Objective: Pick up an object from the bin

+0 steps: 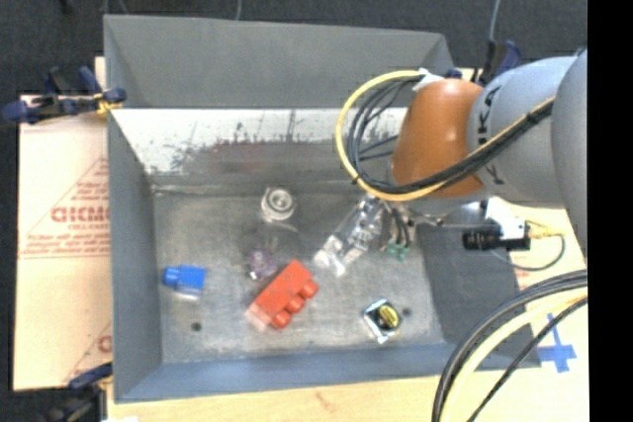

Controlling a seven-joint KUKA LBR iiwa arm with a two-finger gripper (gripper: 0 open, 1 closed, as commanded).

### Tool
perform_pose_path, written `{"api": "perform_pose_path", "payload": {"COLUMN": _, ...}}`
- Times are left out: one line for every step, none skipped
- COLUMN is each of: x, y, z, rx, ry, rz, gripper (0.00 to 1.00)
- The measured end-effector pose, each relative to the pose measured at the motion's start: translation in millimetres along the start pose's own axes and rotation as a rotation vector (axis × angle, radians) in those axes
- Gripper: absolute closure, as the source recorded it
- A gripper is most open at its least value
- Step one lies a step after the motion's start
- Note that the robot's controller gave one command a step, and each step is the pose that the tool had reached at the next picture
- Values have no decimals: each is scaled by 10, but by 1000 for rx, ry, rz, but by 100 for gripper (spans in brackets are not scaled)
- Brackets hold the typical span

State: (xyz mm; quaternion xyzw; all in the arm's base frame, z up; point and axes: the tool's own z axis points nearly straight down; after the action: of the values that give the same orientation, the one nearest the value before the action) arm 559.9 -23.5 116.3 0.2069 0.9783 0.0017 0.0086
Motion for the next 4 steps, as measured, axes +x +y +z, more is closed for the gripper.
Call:
{"api": "perform_pose_path", "payload": {"x": 18, "y": 2, "z": 7, "rx": 1, "ry": 6, "rz": -2, "gripper": 0}}
{"api": "perform_pose_path", "payload": {"x": -5, "y": -2, "z": 0, "rx": 0, "ry": -2, "rz": -1, "gripper": 100}}
{"api": "perform_pose_path", "payload": {"x": 18, "y": 2, "z": 7, "rx": 1, "ry": 6, "rz": -3, "gripper": 0}}
{"api": "perform_pose_path", "payload": {"x": -9, "y": -3, "z": -1, "rx": 0, "ry": -4, "rz": -2, "gripper": 100}}
